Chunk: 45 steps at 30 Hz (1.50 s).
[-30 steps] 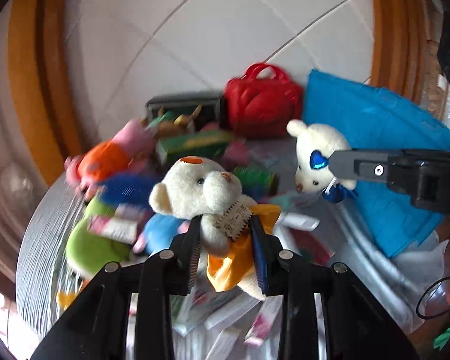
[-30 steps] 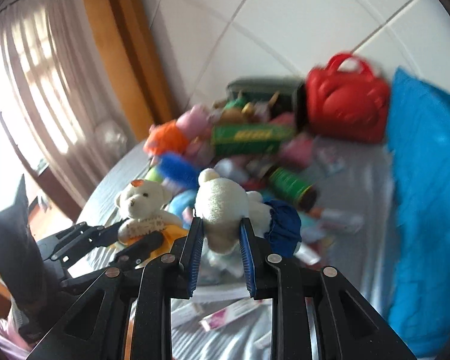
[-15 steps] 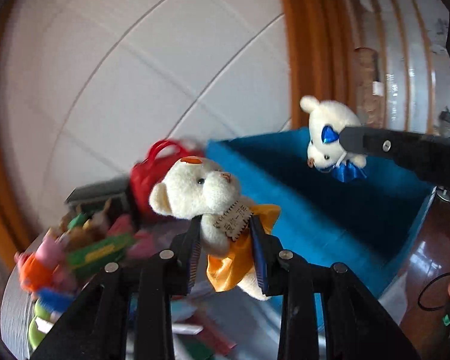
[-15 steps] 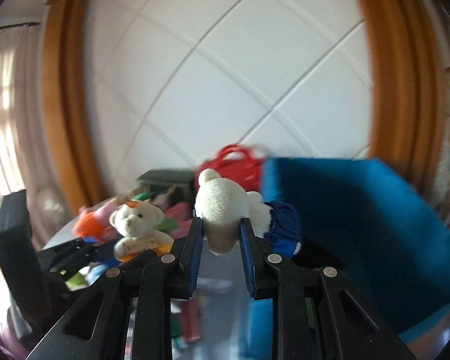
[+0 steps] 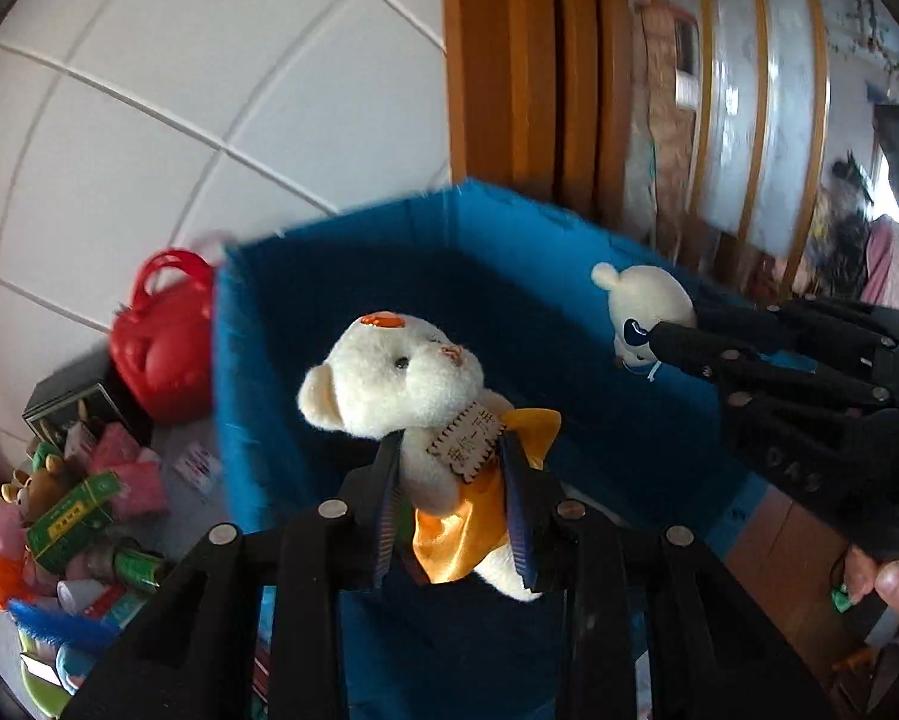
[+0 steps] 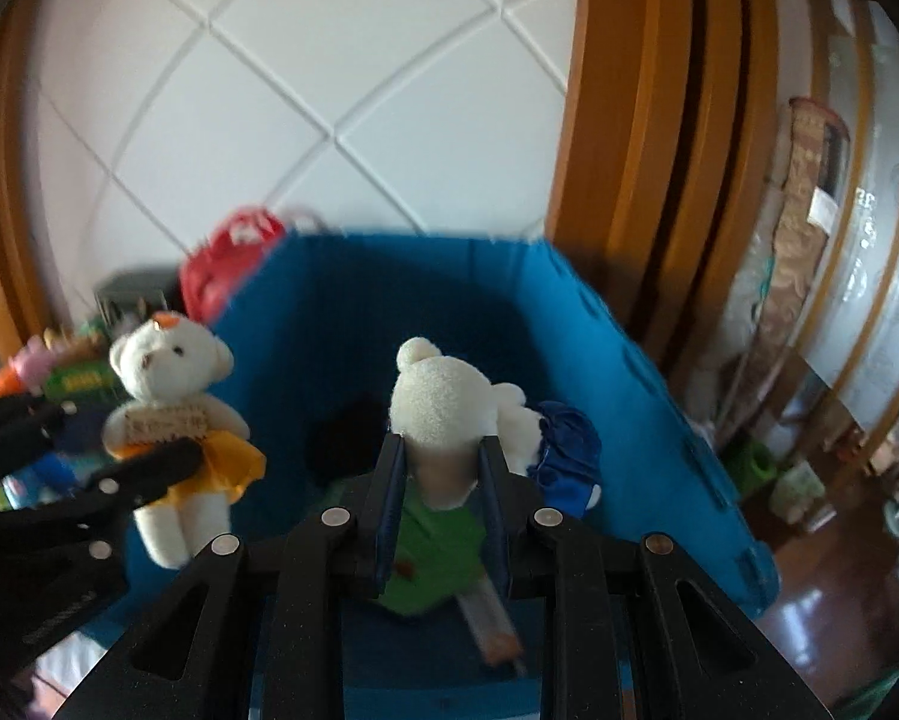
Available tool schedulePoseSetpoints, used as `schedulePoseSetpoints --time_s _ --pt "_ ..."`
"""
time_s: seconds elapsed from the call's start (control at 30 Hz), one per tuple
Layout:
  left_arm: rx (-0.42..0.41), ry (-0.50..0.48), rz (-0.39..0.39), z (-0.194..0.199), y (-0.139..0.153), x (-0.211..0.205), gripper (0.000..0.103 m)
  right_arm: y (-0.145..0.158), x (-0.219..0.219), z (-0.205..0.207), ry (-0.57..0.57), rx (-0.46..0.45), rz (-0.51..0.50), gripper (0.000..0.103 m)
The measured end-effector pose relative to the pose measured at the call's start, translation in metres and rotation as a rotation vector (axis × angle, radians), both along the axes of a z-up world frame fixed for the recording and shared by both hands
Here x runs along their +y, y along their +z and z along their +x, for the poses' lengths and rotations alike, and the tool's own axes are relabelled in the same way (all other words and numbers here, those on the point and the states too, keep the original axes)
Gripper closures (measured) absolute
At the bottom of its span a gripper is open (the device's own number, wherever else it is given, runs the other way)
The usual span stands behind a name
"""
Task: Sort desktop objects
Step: 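Lift both white bears and carry them over the blue crate, then open both tools to drop the two white bears into the crate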
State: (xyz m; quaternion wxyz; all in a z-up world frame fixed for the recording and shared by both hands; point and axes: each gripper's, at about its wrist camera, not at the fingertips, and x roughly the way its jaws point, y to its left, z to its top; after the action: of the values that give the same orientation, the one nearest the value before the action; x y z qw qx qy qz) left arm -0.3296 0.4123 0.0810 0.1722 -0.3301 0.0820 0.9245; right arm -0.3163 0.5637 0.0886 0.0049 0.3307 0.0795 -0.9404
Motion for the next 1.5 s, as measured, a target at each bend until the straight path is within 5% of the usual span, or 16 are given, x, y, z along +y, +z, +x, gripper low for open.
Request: schedulePoseSetpoints --time_s 0.33,0.7,1.37,1.5 --pt "-0.139 0.072 -0.090 -0.013 -0.038 0.024 0.073 -0.053 0.040 -0.011 0.008 -0.134 0.097 0.079" --pt "-0.255 0.060 -0.077 -0.025 -0.045 0.038 0.070 -0.064 0.058 -0.029 -0.011 -0.232 0.100 0.078" --pt "-0.274 0.072 -0.150 -0.023 -0.050 0.045 0.068 -0.067 0.064 -0.029 -0.045 -0.264 0.154 0.077" --pt "-0.269 0.067 -0.147 -0.021 -0.048 0.045 0.068 -0.065 0.064 -0.028 -0.048 -0.256 0.144 0.054"
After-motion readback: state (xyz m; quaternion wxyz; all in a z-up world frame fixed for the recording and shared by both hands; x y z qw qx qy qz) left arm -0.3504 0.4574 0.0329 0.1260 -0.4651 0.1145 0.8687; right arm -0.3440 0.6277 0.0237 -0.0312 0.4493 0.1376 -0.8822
